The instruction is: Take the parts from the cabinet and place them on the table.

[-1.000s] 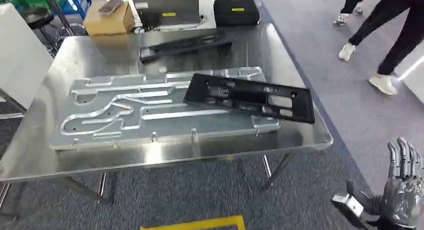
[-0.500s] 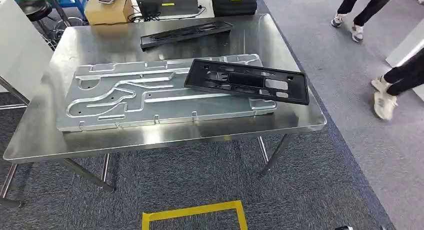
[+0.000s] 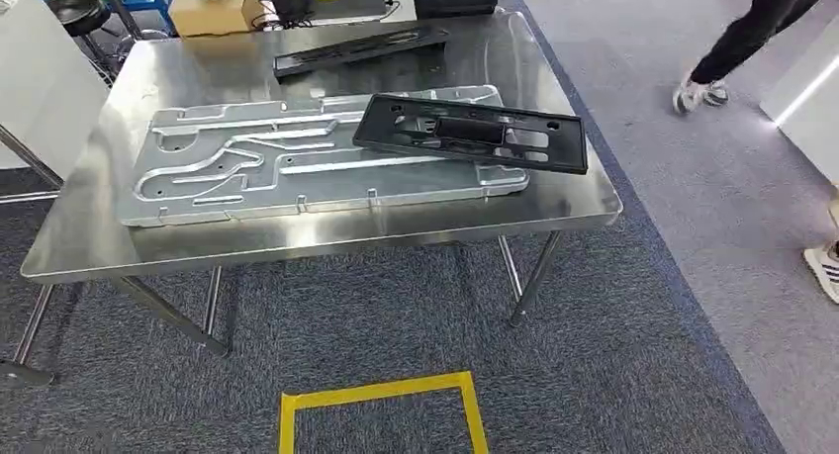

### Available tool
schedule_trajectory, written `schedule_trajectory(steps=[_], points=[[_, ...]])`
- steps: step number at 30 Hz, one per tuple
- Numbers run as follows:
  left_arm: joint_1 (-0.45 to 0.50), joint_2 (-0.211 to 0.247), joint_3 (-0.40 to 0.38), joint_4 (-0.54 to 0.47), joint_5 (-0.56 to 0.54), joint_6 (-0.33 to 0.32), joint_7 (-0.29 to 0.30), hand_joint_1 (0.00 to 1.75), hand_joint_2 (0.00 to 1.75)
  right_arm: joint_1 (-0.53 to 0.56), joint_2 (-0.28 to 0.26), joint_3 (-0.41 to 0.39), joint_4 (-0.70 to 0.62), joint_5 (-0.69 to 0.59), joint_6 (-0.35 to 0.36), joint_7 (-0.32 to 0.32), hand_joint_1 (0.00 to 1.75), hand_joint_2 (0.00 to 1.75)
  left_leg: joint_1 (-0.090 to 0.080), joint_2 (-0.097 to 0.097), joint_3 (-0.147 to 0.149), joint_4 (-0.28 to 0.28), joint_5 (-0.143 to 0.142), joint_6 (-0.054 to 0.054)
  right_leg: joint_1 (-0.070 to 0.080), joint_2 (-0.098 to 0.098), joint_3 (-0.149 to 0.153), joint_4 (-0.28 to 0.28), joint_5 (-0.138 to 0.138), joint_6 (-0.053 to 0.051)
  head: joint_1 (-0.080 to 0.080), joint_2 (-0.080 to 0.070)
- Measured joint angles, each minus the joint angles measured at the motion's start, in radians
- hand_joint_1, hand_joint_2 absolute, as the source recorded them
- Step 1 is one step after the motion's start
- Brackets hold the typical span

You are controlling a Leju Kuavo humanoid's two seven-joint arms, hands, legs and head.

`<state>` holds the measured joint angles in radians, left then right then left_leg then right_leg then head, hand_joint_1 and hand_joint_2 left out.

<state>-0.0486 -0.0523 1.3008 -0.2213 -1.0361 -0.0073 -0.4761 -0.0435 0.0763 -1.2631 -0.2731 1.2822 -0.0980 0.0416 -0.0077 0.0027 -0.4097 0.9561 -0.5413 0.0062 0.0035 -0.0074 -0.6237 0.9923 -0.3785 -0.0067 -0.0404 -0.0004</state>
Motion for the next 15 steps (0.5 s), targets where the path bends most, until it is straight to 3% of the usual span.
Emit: schedule_trajectory(steps=[2, 3, 4, 5, 7, 8, 9, 10, 11, 12, 13, 14, 15], points=[[0.000, 0.002, -0.005, 0.000, -0.006, -0.002, 0.003, 0.00, 0.00, -0.010, 0.009, 0.000, 0.019, 0.016, 0.022, 0.007, 0.00, 0.00, -0.002, 0.000, -0.006, -0.004, 0.008, 0.013, -0.004, 0.001, -0.001, -0.005, 0.018, 0.010, 0.000, 0.000], [0.002, 0.002, -0.007, 0.000, -0.011, -0.005, 0.004, 0.00, 0.00, -0.011, 0.015, 0.000, 0.027, 0.018, 0.031, 0.005, 0.00, 0.00, 0.005, 0.003, -0.016, -0.015, 0.029, 0.021, 0.003, 0.002, -0.006, -0.011, 0.030, 0.019, 0.000, 0.000], [-0.002, 0.002, -0.008, 0.000, -0.014, -0.008, 0.005, 0.00, 0.00, -0.014, 0.021, 0.000, 0.035, 0.020, 0.039, -0.001, 0.00, 0.00, 0.008, 0.008, -0.030, -0.017, 0.045, 0.027, -0.004, 0.006, -0.019, 0.007, -0.010, 0.022, 0.000, 0.000], [-0.003, 0.003, -0.009, 0.000, -0.017, -0.011, 0.008, 0.00, 0.00, -0.017, 0.024, 0.000, 0.040, 0.023, 0.043, -0.006, 0.00, 0.00, 0.010, 0.007, -0.048, -0.017, 0.060, 0.034, -0.007, 0.007, -0.035, 0.054, -0.084, 0.025, 0.000, 0.000], [0.002, 0.003, -0.009, 0.000, -0.022, -0.011, 0.017, 0.00, 0.00, -0.021, 0.028, 0.002, 0.048, 0.034, 0.055, -0.022, 0.00, 0.00, 0.009, 0.008, -0.081, -0.015, 0.084, 0.032, -0.013, 0.007, -0.065, 0.205, -0.208, 0.036, 0.000, 0.000], [0.003, 0.003, -0.010, 0.000, -0.024, -0.011, 0.022, 0.00, 0.00, -0.024, 0.030, 0.005, 0.052, 0.042, 0.063, -0.026, 0.00, 0.00, 0.009, 0.009, -0.098, -0.013, 0.095, 0.030, -0.015, 0.006, -0.076, 0.275, -0.232, 0.041, 0.000, 0.000], [0.002, 0.003, -0.010, 0.000, -0.025, -0.010, 0.026, 0.00, 0.00, -0.026, 0.030, 0.009, 0.054, 0.048, 0.072, -0.031, 0.00, 0.00, 0.010, 0.010, -0.112, -0.007, 0.106, 0.028, -0.017, 0.006, -0.074, 0.318, -0.226, 0.043, 0.000, 0.000], [0.002, 0.003, -0.011, 0.000, -0.031, -0.009, 0.029, 0.00, 0.00, -0.027, 0.031, 0.014, 0.058, 0.049, 0.080, -0.039, 0.00, 0.00, 0.010, 0.010, -0.133, 0.000, 0.116, 0.025, -0.019, 0.006, -0.051, 0.316, -0.188, 0.045, 0.000, 0.000], [0.002, 0.003, -0.013, 0.000, -0.034, -0.009, 0.031, 0.00, 0.00, -0.028, 0.031, 0.016, 0.060, 0.045, 0.084, -0.048, 0.00, 0.00, 0.011, 0.011, -0.152, 0.008, 0.123, 0.022, -0.020, 0.006, -0.009, 0.276, -0.146, 0.045, 0.000, 0.000], [0.003, 0.003, -0.015, 0.000, -0.037, -0.009, 0.032, 0.00, 0.00, -0.030, 0.032, 0.016, 0.061, 0.040, 0.088, -0.055, 0.00, 0.00, 0.011, 0.010, -0.169, 0.018, 0.130, 0.018, -0.022, 0.006, 0.054, 0.198, -0.116, 0.044, 0.000, 0.000], [0.002, 0.003, -0.019, 0.000, -0.045, -0.010, 0.032, 0.00, 0.00, -0.034, 0.033, 0.017, 0.062, 0.038, 0.088, -0.058, 0.00, 0.00, 0.012, 0.009, -0.183, 0.029, 0.135, 0.013, -0.022, 0.006, 0.129, 0.095, -0.117, 0.042, 0.000, 0.000], [0.002, 0.003, -0.025, 0.000, -0.054, -0.012, 0.032, 0.00, 0.00, -0.039, 0.035, 0.018, 0.063, 0.031, 0.088, -0.062, 0.00, 0.00, 0.007, 0.008, -0.194, 0.041, 0.139, 0.007, -0.019, 0.008, 0.194, -0.005, -0.163, 0.038, 0.000, 0.000], [0.002, 0.005, -0.033, 0.000, -0.064, -0.015, 0.030, 0.00, 0.00, -0.042, 0.037, 0.018, 0.064, 0.021, 0.088, -0.067, 0.00, 0.00, 0.007, 0.009, -0.197, 0.046, 0.144, 0.001, -0.015, 0.010, 0.205, -0.031, -0.176, 0.028, -0.001, 0.000]])
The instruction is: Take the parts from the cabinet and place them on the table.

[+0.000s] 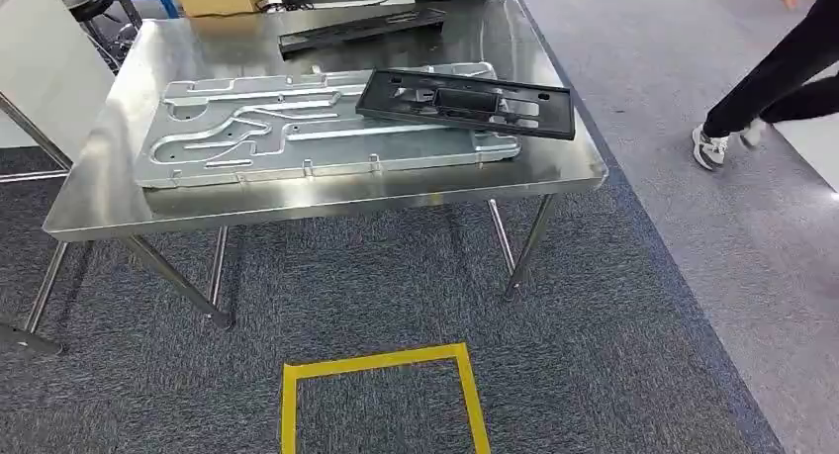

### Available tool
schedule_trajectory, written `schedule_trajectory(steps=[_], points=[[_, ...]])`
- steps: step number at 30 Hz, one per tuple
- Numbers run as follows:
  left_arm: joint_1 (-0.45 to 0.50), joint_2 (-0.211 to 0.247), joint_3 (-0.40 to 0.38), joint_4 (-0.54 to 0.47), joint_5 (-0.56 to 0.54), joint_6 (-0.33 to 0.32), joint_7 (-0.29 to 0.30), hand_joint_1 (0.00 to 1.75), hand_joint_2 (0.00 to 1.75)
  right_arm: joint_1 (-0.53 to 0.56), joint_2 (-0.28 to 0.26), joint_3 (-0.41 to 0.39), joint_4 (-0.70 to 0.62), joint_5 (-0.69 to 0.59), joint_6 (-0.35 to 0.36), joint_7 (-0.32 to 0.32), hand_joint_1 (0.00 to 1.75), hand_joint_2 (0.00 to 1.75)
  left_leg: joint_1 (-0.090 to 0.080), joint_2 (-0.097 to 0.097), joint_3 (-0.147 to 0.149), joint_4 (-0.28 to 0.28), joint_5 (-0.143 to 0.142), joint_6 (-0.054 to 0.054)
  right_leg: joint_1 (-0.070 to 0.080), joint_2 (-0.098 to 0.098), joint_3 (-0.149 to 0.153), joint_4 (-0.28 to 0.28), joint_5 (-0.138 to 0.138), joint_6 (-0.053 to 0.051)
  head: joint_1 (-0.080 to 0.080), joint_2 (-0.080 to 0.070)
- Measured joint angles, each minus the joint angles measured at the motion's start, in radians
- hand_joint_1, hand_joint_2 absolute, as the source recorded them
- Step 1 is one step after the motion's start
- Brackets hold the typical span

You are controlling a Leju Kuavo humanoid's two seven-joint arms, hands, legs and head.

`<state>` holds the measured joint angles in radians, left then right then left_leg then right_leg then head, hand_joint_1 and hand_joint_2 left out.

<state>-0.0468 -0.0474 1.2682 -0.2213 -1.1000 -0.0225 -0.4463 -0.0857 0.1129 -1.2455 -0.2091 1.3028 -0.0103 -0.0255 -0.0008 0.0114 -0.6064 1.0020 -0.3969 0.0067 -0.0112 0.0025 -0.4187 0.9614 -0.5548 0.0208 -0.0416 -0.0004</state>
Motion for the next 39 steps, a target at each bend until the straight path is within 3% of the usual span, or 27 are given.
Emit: schedule_trajectory(steps=[3, 4, 5, 7, 8, 9, 11, 13, 14, 15, 18, 19, 20, 21, 22, 23, 24, 25, 27, 28, 29, 30, 34, 35, 36, 38, 39], points=[[-0.004, 0.007, -0.014, 0.000, -0.026, -0.008, -0.010, 0.00, 0.00, 0.000, 0.009, -0.001, 0.005, -0.016, -0.010, -0.002, 0.00, 0.00, 0.003, -0.001, -0.008, -0.003, 0.029, -0.021, 0.005, -0.003, -0.023, 0.007, 0.020, -0.022, 0.000, 0.000], [-0.006, 0.008, -0.022, 0.000, -0.032, -0.011, -0.016, 0.00, 0.00, -0.001, 0.012, -0.001, 0.008, -0.016, -0.010, 0.005, 0.00, 0.00, 0.010, -0.003, -0.017, 0.007, 0.016, -0.025, 0.000, -0.008, -0.036, 0.004, 0.035, -0.034, 0.001, 0.000], [-0.005, 0.009, -0.027, 0.000, -0.035, -0.015, -0.020, 0.00, 0.00, -0.004, 0.012, -0.001, 0.008, -0.016, -0.011, 0.011, 0.00, 0.00, 0.011, -0.004, -0.036, 0.035, -0.036, -0.029, 0.001, -0.009, -0.052, 0.004, 0.046, -0.042, 0.000, 0.000], [-0.008, 0.012, -0.036, 0.000, -0.044, -0.020, -0.038, 0.00, 0.00, -0.002, 0.016, -0.001, 0.009, -0.015, -0.009, 0.036, 0.00, 0.00, 0.012, -0.004, -0.078, 0.176, -0.164, -0.037, 0.005, -0.011, -0.083, 0.005, 0.070, -0.048, 0.000, 0.000], [-0.012, 0.014, -0.044, 0.000, -0.044, -0.023, -0.047, 0.00, 0.00, 0.001, 0.017, -0.001, 0.010, -0.012, -0.008, 0.049, 0.00, 0.00, 0.012, -0.004, -0.093, 0.254, -0.201, -0.040, 0.007, -0.011, -0.098, 0.006, 0.082, -0.048, 0.000, 0.000], [-0.015, 0.015, -0.049, 0.000, -0.044, -0.025, -0.051, 0.00, 0.00, 0.002, 0.018, -0.001, 0.011, -0.009, -0.005, 0.057, 0.00, 0.00, 0.012, -0.004, -0.097, 0.308, -0.206, -0.041, 0.009, -0.012, -0.115, 0.009, 0.094, -0.048, 0.000, 0.000], [-0.019, 0.015, -0.050, 0.000, -0.044, -0.030, -0.054, 0.00, 0.00, 0.002, 0.020, 0.000, 0.012, -0.006, 0.003, 0.067, 0.00, 0.00, 0.012, -0.004, -0.044, 0.284, -0.146, -0.035, 0.013, -0.012, -0.147, 0.016, 0.114, -0.047, 0.000, 0.000], [-0.028, 0.015, -0.053, 0.000, -0.044, -0.031, -0.053, 0.00, 0.00, 0.002, 0.023, 0.001, 0.012, -0.004, 0.010, 0.058, 0.00, 0.00, 0.009, -0.004, 0.081, 0.124, -0.095, -0.019, 0.018, -0.011, -0.173, 0.024, 0.130, -0.044, 0.000, 0.000], [-0.035, 0.020, -0.054, 0.000, -0.044, -0.031, -0.052, 0.00, 0.00, -0.001, 0.030, 0.002, 0.013, -0.004, 0.013, 0.053, 0.00, 0.00, 0.002, -0.005, 0.154, 0.024, -0.122, -0.004, 0.017, -0.011, -0.178, 0.029, 0.138, -0.041, 0.000, 0.000], [-0.040, 0.020, -0.057, 0.000, -0.044, -0.031, -0.050, 0.00, 0.00, -0.001, 0.031, 0.003, 0.014, -0.004, 0.018, 0.046, 0.00, 0.00, 0.000, -0.004, 0.193, -0.045, -0.142, 0.000, 0.021, -0.010, -0.182, 0.032, 0.144, -0.035, 0.000, 0.000], [-0.042, 0.021, -0.057, 0.000, -0.043, -0.017, -0.038, 0.00, 0.00, -0.003, 0.031, 0.005, 0.015, -0.004, 0.029, 0.001, 0.00, 0.00, -0.008, -0.004, 0.173, -0.047, -0.132, 0.018, 0.013, -0.015, -0.188, 0.026, 0.172, -0.015, 0.000, 0.000], [-0.040, 0.020, -0.057, 0.000, -0.043, -0.016, -0.034, 0.00, 0.00, -0.001, 0.031, 0.006, 0.014, -0.004, 0.030, -0.013, 0.00, 0.00, 0.003, 0.000, 0.165, -0.058, -0.110, 0.026, 0.015, -0.013, -0.193, 0.032, 0.171, -0.007, 0.000, 0.000], [-0.042, 0.020, -0.058, 0.000, -0.044, -0.016, -0.029, 0.00, 0.00, -0.002, 0.031, 0.007, 0.014, -0.004, 0.030, -0.021, 0.00, 0.00, 0.002, 0.003, 0.152, -0.059, -0.100, 0.034, 0.011, -0.008, -0.204, 0.050, 0.130, -0.003, 0.000, 0.000], [-0.043, 0.020, -0.058, 0.000, -0.045, -0.016, -0.029, 0.00, 0.00, -0.004, 0.031, 0.008, 0.014, 0.000, 0.034, -0.023, 0.00, 0.00, 0.002, -0.002, 0.137, -0.059, -0.087, 0.040, 0.010, -0.006, -0.219, 0.098, 0.061, -0.001, 0.000, 0.000], [-0.042, 0.020, -0.059, 0.000, -0.046, -0.016, -0.028, 0.00, 0.00, -0.004, 0.031, 0.010, 0.015, 0.009, 0.040, -0.023, 0.00, 0.00, 0.001, -0.004, 0.120, -0.058, -0.074, 0.040, 0.007, -0.006, -0.239, 0.178, -0.011, 0.004, 0.000, 0.000], [-0.041, 0.020, -0.060, 0.000, -0.047, -0.016, -0.027, 0.00, 0.00, -0.003, 0.031, 0.014, 0.015, 0.017, 0.045, -0.024, 0.00, 0.00, 0.001, -0.007, 0.103, -0.056, -0.062, 0.039, 0.005, -0.006, -0.257, 0.255, -0.056, 0.007, 0.000, 0.000], [-0.041, 0.020, -0.060, 0.000, -0.049, -0.016, -0.027, 0.00, 0.00, -0.003, 0.031, 0.020, 0.015, 0.026, 0.049, -0.023, 0.00, 0.00, 0.001, -0.012, 0.083, -0.052, -0.048, 0.036, 0.004, -0.006, -0.266, 0.322, -0.072, 0.010, 0.000, 0.000], [-0.041, 0.020, -0.061, 0.000, -0.048, -0.016, -0.027, 0.00, 0.00, -0.003, 0.031, 0.025, 0.014, 0.030, 0.053, -0.016, 0.00, 0.00, 0.001, -0.017, 0.065, -0.047, -0.037, 0.034, 0.004, -0.006, -0.258, 0.345, -0.052, 0.012, 0.000, 0.000], [-0.041, 0.019, -0.064, 0.000, -0.048, -0.016, -0.027, 0.00, 0.00, -0.003, 0.031, 0.032, 0.014, 0.032, 0.052, 0.000, 0.00, 0.00, 0.002, -0.021, 0.027, -0.034, -0.018, 0.030, 0.001, -0.004, -0.187, 0.278, 0.028, 0.012, 0.000, 0.000], [-0.041, 0.018, -0.065, 0.000, -0.047, -0.016, -0.027, 0.00, 0.00, -0.004, 0.031, 0.033, 0.014, 0.030, 0.044, 0.007, 0.00, 0.00, 0.002, -0.027, 0.009, -0.025, -0.009, 0.027, 0.000, 0.000, -0.116, 0.185, 0.053, 0.009, 0.000, 0.000], [-0.042, 0.017, -0.066, 0.000, -0.047, -0.016, -0.027, 0.00, 0.00, -0.006, 0.031, 0.033, 0.014, 0.025, 0.037, 0.011, 0.00, 0.00, 0.002, -0.027, -0.002, -0.014, -0.003, 0.023, 0.000, 0.005, -0.043, 0.084, 0.038, 0.006, 0.000, 0.000], [-0.041, 0.016, -0.067, 0.000, -0.046, -0.016, -0.027, 0.00, 0.00, -0.009, 0.031, 0.033, 0.014, 0.024, 0.032, 0.016, 0.00, 0.00, -0.003, -0.033, -0.012, -0.003, 0.002, 0.017, 0.007, 0.008, 0.005, -0.002, 0.004, 0.000, 0.000, 0.000], [-0.038, 0.014, -0.067, 0.000, -0.043, -0.017, -0.026, 0.00, 0.00, -0.007, 0.031, 0.033, 0.014, 0.020, 0.022, 0.024, 0.00, 0.00, -0.001, -0.036, -0.020, -0.007, 0.034, -0.009, 0.005, 0.002, -0.017, -0.009, 0.024, -0.033, 0.000, 0.000], [-0.037, 0.013, -0.067, 0.001, -0.042, -0.017, -0.026, 0.00, 0.00, -0.009, 0.031, 0.033, 0.015, 0.020, 0.018, 0.024, 0.00, 0.00, 0.004, -0.031, -0.032, 0.010, 0.000, -0.010, 0.004, -0.007, -0.027, -0.007, 0.034, -0.044, 0.000, 0.000], [-0.036, 0.011, -0.067, 0.001, -0.043, -0.018, -0.026, 0.00, 0.00, -0.009, 0.031, 0.033, 0.014, 0.019, 0.017, 0.025, 0.00, 0.00, 0.006, -0.026, -0.049, 0.056, -0.064, -0.012, 0.005, -0.007, -0.042, -0.007, 0.046, -0.052, 0.000, 0.000], [-0.038, 0.011, -0.067, 0.001, -0.043, -0.018, -0.026, 0.00, 0.00, -0.005, 0.029, 0.033, 0.014, 0.017, 0.015, 0.026, 0.00, 0.00, 0.010, -0.021, -0.085, 0.201, -0.178, -0.021, 0.008, -0.012, -0.072, -0.004, 0.068, -0.051, 0.000, 0.000], [-0.039, 0.010, -0.067, 0.001, -0.042, -0.018, -0.026, 0.00, 0.00, -0.003, 0.029, 0.032, 0.014, 0.017, 0.015, 0.026, 0.00, 0.00, 0.011, -0.019, -0.098, 0.278, -0.207, -0.024, 0.010, -0.015, -0.091, -0.001, 0.081, -0.051, 0.000, 0.000]])
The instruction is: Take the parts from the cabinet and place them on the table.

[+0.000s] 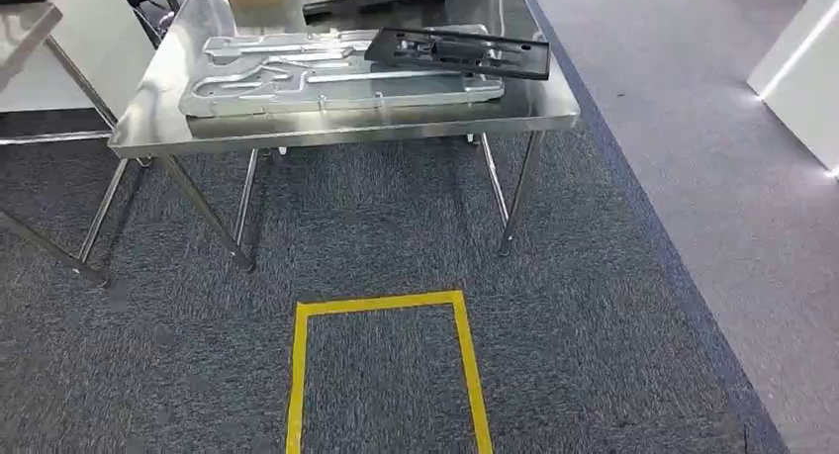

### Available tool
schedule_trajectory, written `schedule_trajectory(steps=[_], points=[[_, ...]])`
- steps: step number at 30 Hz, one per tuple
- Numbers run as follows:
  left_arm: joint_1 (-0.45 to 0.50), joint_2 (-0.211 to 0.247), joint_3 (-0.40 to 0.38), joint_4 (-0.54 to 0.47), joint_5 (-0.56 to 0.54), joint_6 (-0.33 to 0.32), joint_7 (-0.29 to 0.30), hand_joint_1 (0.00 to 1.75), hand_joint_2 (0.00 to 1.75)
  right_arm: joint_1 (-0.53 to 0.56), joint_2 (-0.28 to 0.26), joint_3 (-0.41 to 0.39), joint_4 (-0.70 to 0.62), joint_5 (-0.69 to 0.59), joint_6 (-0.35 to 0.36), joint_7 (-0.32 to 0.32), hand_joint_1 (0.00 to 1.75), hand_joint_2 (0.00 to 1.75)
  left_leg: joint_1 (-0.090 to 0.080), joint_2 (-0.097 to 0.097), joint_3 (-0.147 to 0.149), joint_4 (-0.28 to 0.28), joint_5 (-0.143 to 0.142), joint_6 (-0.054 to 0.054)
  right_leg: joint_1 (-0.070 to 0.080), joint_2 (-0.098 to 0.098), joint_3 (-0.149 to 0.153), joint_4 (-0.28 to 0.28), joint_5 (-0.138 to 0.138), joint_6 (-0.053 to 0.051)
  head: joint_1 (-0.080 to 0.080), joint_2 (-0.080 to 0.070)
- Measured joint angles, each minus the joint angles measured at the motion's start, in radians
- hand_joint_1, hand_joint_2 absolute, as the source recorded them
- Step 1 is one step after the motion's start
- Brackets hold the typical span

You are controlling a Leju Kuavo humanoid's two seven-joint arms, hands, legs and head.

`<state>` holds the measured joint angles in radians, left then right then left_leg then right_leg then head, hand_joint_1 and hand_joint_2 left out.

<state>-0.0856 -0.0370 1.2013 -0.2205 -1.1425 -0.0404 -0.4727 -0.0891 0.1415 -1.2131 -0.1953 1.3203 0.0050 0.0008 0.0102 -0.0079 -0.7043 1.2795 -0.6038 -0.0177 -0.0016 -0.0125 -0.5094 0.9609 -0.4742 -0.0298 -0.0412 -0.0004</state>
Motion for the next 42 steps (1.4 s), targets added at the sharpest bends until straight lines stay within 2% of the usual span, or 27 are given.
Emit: schedule_trajectory(steps=[1, 2, 4, 5, 6, 9, 11, 12, 14, 15, 16, 18, 20, 21, 24, 26, 27, 30, 31, 32, 33, 35, 36, 37, 40, 41, 42], points=[[0.000, 0.000, 0.000, 0.000, 0.000, 0.000, 0.000, 0.00, 0.00, 0.001, 0.000, 0.000, 0.000, 0.000, 0.000, 0.000, 0.00, 0.00, 0.001, 0.001, 0.004, 0.038, 0.008, -0.001, 0.000, -0.001, -0.020, 0.005, 0.010, 0.002, 0.000, 0.000], [0.001, -0.001, 0.000, 0.000, 0.000, 0.000, 0.000, 0.00, 0.00, 0.001, 0.000, 0.000, 0.000, 0.000, 0.002, 0.000, 0.00, 0.00, 0.001, 0.001, 0.029, 0.030, 0.043, -0.002, 0.000, -0.003, -0.039, 0.012, 0.019, 0.004, 0.000, 0.000], [-0.001, -0.001, 0.000, 0.000, 0.000, 0.000, 0.000, 0.00, 0.00, 0.000, 0.000, -0.001, 0.000, -0.010, 0.003, 0.015, 0.00, 0.00, 0.001, 0.002, 0.139, -0.104, 0.111, 0.003, 0.000, -0.004, -0.070, 0.025, 0.032, 0.011, 0.000, 0.000], [-0.003, -0.001, 0.000, 0.000, -0.001, 0.001, -0.001, 0.00, 0.00, -0.001, 0.002, -0.002, 0.000, -0.013, 0.004, 0.020, 0.00, 0.00, 0.001, 0.003, 0.209, -0.197, 0.108, 0.008, -0.001, -0.004, -0.080, 0.031, 0.036, 0.015, 0.000, 0.000], [-0.007, -0.001, 0.000, 0.000, 0.000, 0.003, 0.003, 0.00, 0.00, -0.001, 0.002, -0.002, 0.000, -0.018, 0.006, 0.024, 0.00, 0.00, -0.004, 0.004, 0.276, -0.293, 0.065, 0.015, 0.004, -0.004, -0.088, 0.037, 0.041, 0.021, 0.000, 0.000], [-0.008, -0.002, 0.000, 0.000, 0.000, 0.014, 0.023, 0.00, 0.00, -0.003, 0.003, -0.009, 0.000, -0.030, 0.006, 0.043, 0.00, 0.00, -0.011, 0.005, 0.270, -0.319, 0.060, 0.030, -0.001, -0.007, -0.088, 0.035, 0.062, 0.040, 0.000, 0.000], [-0.008, -0.002, 0.000, 0.000, 0.001, 0.016, 0.031, 0.00, 0.00, -0.002, 0.003, -0.011, 0.000, -0.035, 0.004, 0.054, 0.00, 0.00, -0.003, 0.011, 0.265, -0.332, 0.083, 0.048, -0.004, -0.001, -0.093, 0.045, 0.056, 0.053, 0.000, 0.000], [-0.011, -0.003, 0.000, 0.000, 0.001, 0.021, 0.038, 0.00, 0.00, -0.001, 0.003, -0.014, 0.000, -0.038, 0.006, 0.060, 0.00, 1.75, -0.003, 0.011, 0.256, -0.333, 0.090, 0.057, -0.003, 0.005, -0.113, 0.087, 0.012, 0.058, 0.000, 0.000], [-0.009, -0.003, 0.000, 0.000, 0.001, 0.036, 0.065, 0.00, 0.00, -0.001, 0.003, -0.023, 0.000, -0.046, 0.017, 0.083, 0.00, 1.75, -0.005, 0.011, 0.238, -0.331, 0.102, 0.060, -0.006, 0.009, -0.178, 0.248, -0.087, 0.066, 0.000, 0.000], [-0.008, -0.003, 0.000, 0.000, 0.001, 0.040, 0.070, 0.00, 0.00, 0.000, 0.003, -0.026, 0.000, -0.046, 0.022, 0.097, 0.00, 1.75, -0.006, 0.012, 0.228, -0.329, 0.108, 0.060, -0.006, 0.009, -0.206, 0.324, -0.120, 0.070, 0.000, 0.000], [-0.008, -0.003, 0.000, 0.000, 0.002, 0.045, 0.079, 0.00, 0.00, 0.001, 0.003, -0.027, 0.000, -0.046, 0.024, 0.110, 0.00, 1.75, -0.007, 0.011, 0.222, -0.326, 0.112, 0.059, -0.007, 0.009, -0.214, 0.357, -0.127, 0.071, 0.000, 0.000], [-0.008, -0.003, 0.000, 0.000, 0.006, 0.055, 0.087, 0.00, 0.00, 0.003, 0.003, -0.027, 0.000, -0.045, 0.029, 0.125, 0.00, 1.75, -0.008, 0.011, 0.215, -0.318, 0.115, 0.057, -0.007, 0.009, -0.151, 0.275, -0.077, 0.068, 0.000, 0.000], [-0.008, -0.006, 0.000, 0.000, 0.013, 0.062, 0.086, 0.00, 0.00, 0.001, 0.003, -0.027, 0.000, -0.042, 0.030, 0.127, 0.00, 1.75, -0.009, 0.009, 0.212, -0.311, 0.114, 0.054, -0.005, 0.010, -0.031, 0.076, -0.001, 0.054, 0.000, 0.000], [-0.008, -0.009, 0.000, 0.000, 0.014, 0.063, 0.086, 0.00, 0.00, 0.002, 0.002, -0.027, 0.000, -0.041, 0.030, 0.129, 0.00, 1.75, -0.012, 0.010, 0.205, -0.308, 0.113, 0.050, 0.000, 0.013, -0.009, 0.032, -0.012, 0.043, 0.000, 0.000], [-0.008, -0.010, 0.000, 0.000, 0.015, 0.069, 0.086, 0.00, 0.00, 0.001, 0.001, -0.027, 0.000, -0.040, 0.032, 0.131, 0.00, 1.75, -0.013, 0.011, 0.197, -0.302, 0.118, 0.034, 0.004, 0.013, -0.018, 0.026, -0.009, 0.035, 0.000, 0.000], [-0.008, -0.010, 0.000, 0.000, 0.016, 0.071, 0.086, 0.00, 0.00, 0.001, 0.001, -0.027, 0.000, -0.040, 0.034, 0.134, 0.00, 1.75, -0.013, 0.010, 0.192, -0.293, 0.106, 0.023, -0.009, 0.007, -0.014, 0.012, 0.001, 0.020, 0.000, 0.000], [-0.008, -0.011, 0.001, 0.000, 0.017, 0.071, 0.085, 0.00, 0.00, 0.001, 0.002, -0.027, 0.000, -0.039, 0.034, 0.134, 0.00, 1.75, -0.013, 0.009, 0.178, -0.258, 0.078, 0.019, -0.009, 0.005, -0.015, 0.010, 0.002, 0.013, 0.000, 0.000], [-0.007, -0.011, 0.002, 0.000, 0.023, 0.071, 0.084, 0.00, 0.00, 0.001, 0.001, -0.027, 0.000, -0.031, 0.031, 0.134, 0.00, 1.75, -0.001, 0.009, 0.070, -0.023, -0.032, 0.002, -0.007, 0.003, -0.022, 0.012, 0.004, 0.007, 0.000, 0.000], [-0.005, -0.011, 0.003, 0.000, 0.023, 0.071, 0.083, 0.00, 0.00, 0.001, 0.001, -0.027, 0.000, -0.028, 0.028, 0.134, 0.00, 1.75, 0.004, 0.009, 0.048, 0.025, -0.040, -0.006, -0.007, 0.002, -0.022, 0.013, 0.004, 0.007, 0.000, 0.000], [-0.004, -0.011, 0.003, 0.000, 0.023, 0.071, 0.083, 0.00, 0.00, 0.001, 0.001, -0.027, 0.000, -0.027, 0.022, 0.139, 0.00, 1.75, 0.011, 0.010, 0.051, 0.018, -0.022, -0.014, -0.009, 0.002, -0.022, 0.015, 0.003, 0.007, 0.000, 0.000], [-0.004, -0.011, 0.003, 0.000, 0.023, 0.070, 0.084, 0.00, 1.75, 0.001, 0.001, -0.027, 0.000, -0.026, 0.017, 0.145, 0.00, 1.75, 0.020, 0.010, 0.079, -0.041, 0.019, -0.022, -0.011, 0.003, -0.022, 0.019, 0.002, 0.008, 0.000, 0.000], [-0.005, -0.011, 0.003, 0.000, 0.024, 0.070, 0.087, 0.00, 1.75, 0.001, 0.001, -0.027, 0.000, -0.030, 0.013, 0.146, 0.00, 1.75, 0.036, 0.012, 0.173, -0.231, 0.112, -0.042, -0.018, 0.004, -0.025, 0.036, -0.007, 0.018, 0.000, 0.000], [-0.006, -0.016, 0.003, 0.002, 0.030, 0.068, 0.088, 0.00, 1.75, 0.001, -0.003, -0.027, -0.001, -0.035, 0.014, 0.138, 0.00, 1.75, 0.039, 0.008, 0.196, -0.277, 0.094, -0.052, -0.015, 0.007, -0.031, 0.045, -0.012, 0.025, 0.000, 0.000], [-0.007, -0.016, 0.004, 0.002, 0.032, 0.066, 0.088, 0.00, 1.75, -0.002, -0.004, -0.027, -0.001, -0.037, 0.015, 0.133, 0.00, 0.00, 0.034, -0.002, 0.188, -0.281, 0.108, -0.023, -0.008, 0.009, -0.039, 0.060, -0.017, 0.032, 0.000, 0.000], [-0.006, -0.016, 0.010, 0.002, 0.034, 0.065, 0.090, 0.00, 1.75, -0.003, -0.004, -0.027, -0.001, -0.042, 0.018, 0.132, 0.00, 0.00, 0.030, 0.001, 0.181, -0.274, 0.100, -0.013, -0.007, 0.011, -0.043, 0.055, -0.012, 0.037, 0.000, 0.000], [-0.006, -0.016, 0.012, 0.002, 0.038, 0.061, 0.089, 0.00, 1.75, -0.003, -0.004, -0.027, -0.001, -0.042, 0.018, 0.131, 0.00, 1.75, 0.028, 0.001, 0.181, -0.274, 0.100, -0.013, -0.009, 0.011, -0.043, 0.053, -0.010, 0.040, 0.000, 0.000], [-0.007, -0.016, 0.017, 0.002, 0.045, 0.051, 0.087, 0.00, 1.75, -0.003, -0.004, -0.027, -0.001, -0.045, 0.018, 0.123, 0.00, 1.75, 0.026, 0.001, 0.180, -0.274, 0.101, -0.011, -0.011, 0.011, -0.043, 0.051, -0.009, 0.043, 0.000, 0.000]])
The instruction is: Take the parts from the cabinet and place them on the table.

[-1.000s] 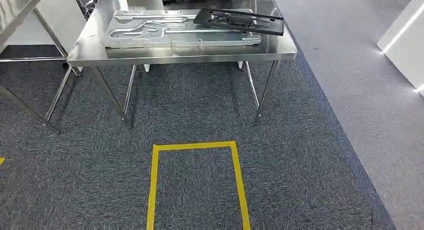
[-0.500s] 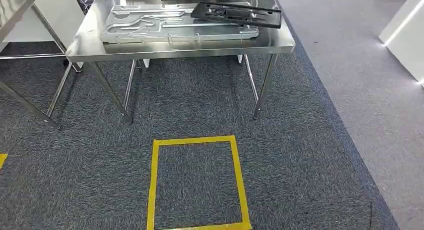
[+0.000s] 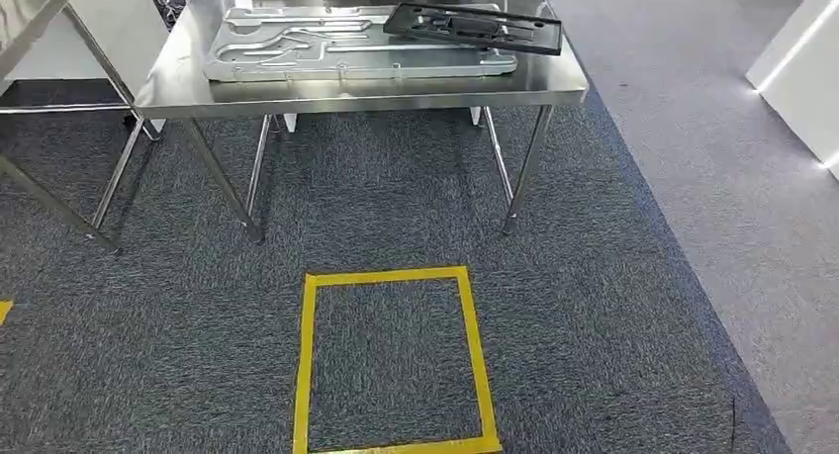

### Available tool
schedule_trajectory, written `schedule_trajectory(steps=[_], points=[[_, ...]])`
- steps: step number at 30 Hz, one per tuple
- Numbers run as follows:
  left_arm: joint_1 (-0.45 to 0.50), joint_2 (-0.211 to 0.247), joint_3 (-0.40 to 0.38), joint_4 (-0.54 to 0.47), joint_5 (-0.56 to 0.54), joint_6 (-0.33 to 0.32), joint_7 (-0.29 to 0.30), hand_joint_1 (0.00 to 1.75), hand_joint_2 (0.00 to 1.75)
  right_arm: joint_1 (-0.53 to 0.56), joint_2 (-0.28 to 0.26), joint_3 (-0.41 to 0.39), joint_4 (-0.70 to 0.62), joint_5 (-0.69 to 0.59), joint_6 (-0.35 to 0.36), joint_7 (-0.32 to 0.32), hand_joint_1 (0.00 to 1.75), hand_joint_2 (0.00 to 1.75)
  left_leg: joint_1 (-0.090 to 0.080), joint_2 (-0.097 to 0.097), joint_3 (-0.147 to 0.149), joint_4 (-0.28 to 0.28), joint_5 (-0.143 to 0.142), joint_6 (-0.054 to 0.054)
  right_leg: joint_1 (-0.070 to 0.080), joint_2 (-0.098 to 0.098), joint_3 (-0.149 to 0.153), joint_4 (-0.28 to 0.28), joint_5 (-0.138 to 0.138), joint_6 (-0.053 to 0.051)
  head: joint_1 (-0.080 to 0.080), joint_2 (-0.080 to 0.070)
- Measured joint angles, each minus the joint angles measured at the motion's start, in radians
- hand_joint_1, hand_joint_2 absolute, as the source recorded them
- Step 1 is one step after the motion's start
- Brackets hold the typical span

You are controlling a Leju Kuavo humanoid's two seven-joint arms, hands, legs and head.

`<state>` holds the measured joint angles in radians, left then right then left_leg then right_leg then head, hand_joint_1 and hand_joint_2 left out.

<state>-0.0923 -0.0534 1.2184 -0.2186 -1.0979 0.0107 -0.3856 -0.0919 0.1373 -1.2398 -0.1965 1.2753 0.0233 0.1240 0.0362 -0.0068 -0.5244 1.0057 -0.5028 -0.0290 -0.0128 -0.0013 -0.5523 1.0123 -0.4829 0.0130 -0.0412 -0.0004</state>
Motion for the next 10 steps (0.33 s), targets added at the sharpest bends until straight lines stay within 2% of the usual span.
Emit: schedule_trajectory(steps=[3, 6, 7, 8, 10], points=[[0.000, 0.000, 0.004, 0.000, 0.010, -0.015, -0.003, 0.00, 1.75, 0.002, 0.000, 0.000, 0.000, -0.006, -0.001, -0.013, 0.00, 1.75, -0.006, 0.000, 0.000, 0.001, 0.000, 0.004, -0.003, 0.001, 0.000, -0.002, 0.003, 0.004, 0.000, 0.000], [0.006, 0.001, -0.023, 0.000, 0.045, -0.017, 0.006, 0.00, 1.75, 0.008, -0.002, 0.034, -0.002, -0.041, -0.008, -0.019, 0.00, 1.75, -0.006, 0.000, -0.001, 0.001, 0.000, 0.005, -0.003, 0.001, -0.001, -0.003, 0.004, 0.007, 0.000, 0.000], [0.009, 0.002, -0.036, 0.000, 0.059, -0.017, 0.011, 0.00, 0.00, 0.011, -0.003, 0.050, -0.003, -0.060, -0.010, -0.021, 0.00, 1.75, -0.006, 0.000, -0.001, 0.001, 0.000, 0.005, -0.003, 0.001, -0.001, -0.003, 0.004, 0.007, 0.000, 0.000], [0.013, 0.002, -0.049, -0.001, 0.078, -0.017, 0.018, 0.00, 0.00, 0.014, -0.005, 0.066, -0.005, -0.082, -0.012, -0.021, 0.00, 0.00, -0.006, 0.000, -0.001, 0.001, 0.000, 0.005, -0.003, 0.001, -0.001, -0.003, 0.004, 0.007, 0.000, 0.000], [0.020, 0.002, -0.077, -0.003, 0.108, -0.017, 0.028, 0.00, 0.00, 0.021, -0.008, 0.094, -0.009, -0.118, -0.012, -0.023, 0.00, 0.00, -0.006, 0.000, -0.002, 0.001, 0.001, 0.005, -0.003, 0.001, -0.001, -0.003, 0.004, 0.007, 0.000, 0.000]])
